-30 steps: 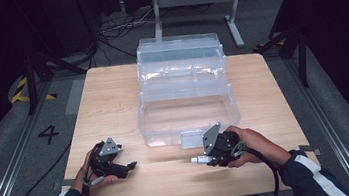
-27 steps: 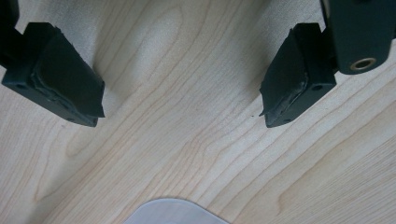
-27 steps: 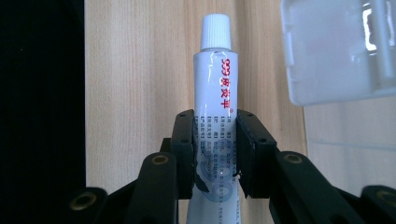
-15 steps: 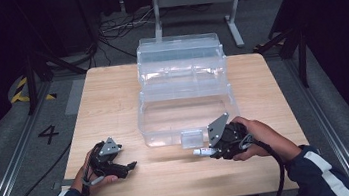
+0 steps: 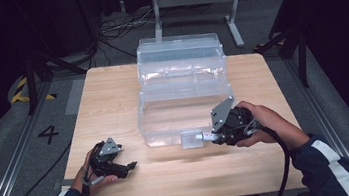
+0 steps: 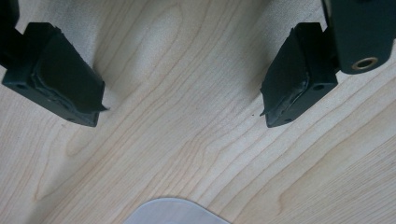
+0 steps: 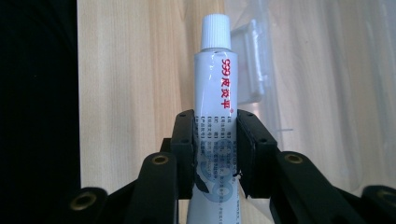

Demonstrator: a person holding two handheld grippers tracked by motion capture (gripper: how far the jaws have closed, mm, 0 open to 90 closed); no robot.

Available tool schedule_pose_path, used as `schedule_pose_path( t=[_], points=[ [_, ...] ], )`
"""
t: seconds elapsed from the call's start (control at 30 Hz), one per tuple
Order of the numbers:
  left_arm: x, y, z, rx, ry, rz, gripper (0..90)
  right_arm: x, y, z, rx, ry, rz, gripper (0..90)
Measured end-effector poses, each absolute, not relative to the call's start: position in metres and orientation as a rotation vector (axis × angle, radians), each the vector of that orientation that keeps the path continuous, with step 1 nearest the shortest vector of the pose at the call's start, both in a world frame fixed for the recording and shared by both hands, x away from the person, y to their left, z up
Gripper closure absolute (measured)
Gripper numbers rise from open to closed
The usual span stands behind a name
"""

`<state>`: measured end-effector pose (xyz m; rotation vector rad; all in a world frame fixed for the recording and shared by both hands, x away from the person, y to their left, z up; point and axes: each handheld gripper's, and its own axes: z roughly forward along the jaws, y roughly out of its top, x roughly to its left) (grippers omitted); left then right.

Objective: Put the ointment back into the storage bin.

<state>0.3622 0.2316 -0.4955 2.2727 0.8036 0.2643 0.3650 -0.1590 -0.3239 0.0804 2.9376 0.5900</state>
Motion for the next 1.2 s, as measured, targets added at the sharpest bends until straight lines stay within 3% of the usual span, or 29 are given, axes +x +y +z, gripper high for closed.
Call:
schedule_pose_path(
  t=[0.63,1.2],
  points=[
    [0.362,0.232,-0.496,2.273,0.804,0.263,13.5,0.402,-0.149,-0.296,0.121,2.882,0.553,70.6],
    [0.362,0.232,-0.495,2.278,0.802,0.267,13.5,0.43,-0.138,-0.296,0.143,2.88,0.517,70.5]
  ],
)
